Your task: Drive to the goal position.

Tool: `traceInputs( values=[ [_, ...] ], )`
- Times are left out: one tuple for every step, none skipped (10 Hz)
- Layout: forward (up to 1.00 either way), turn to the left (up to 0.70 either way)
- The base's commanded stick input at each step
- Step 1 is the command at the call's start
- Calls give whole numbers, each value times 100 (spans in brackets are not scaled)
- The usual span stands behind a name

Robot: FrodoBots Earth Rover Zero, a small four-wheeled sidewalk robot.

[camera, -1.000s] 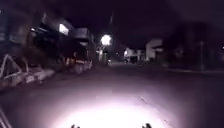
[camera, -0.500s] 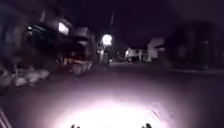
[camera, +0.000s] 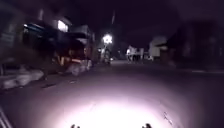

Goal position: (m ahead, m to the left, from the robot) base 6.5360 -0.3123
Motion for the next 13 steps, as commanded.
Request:
traceInputs(
  values=[
    [85,0],
    [85,0],
    [85,0],
    [85,0],
    [85,0],
    [85,0],
    [85,0],
    [85,0],
    [85,0],
    [85,0],
    [85,0],
    [85,0],
    [85,0]
  ],
)
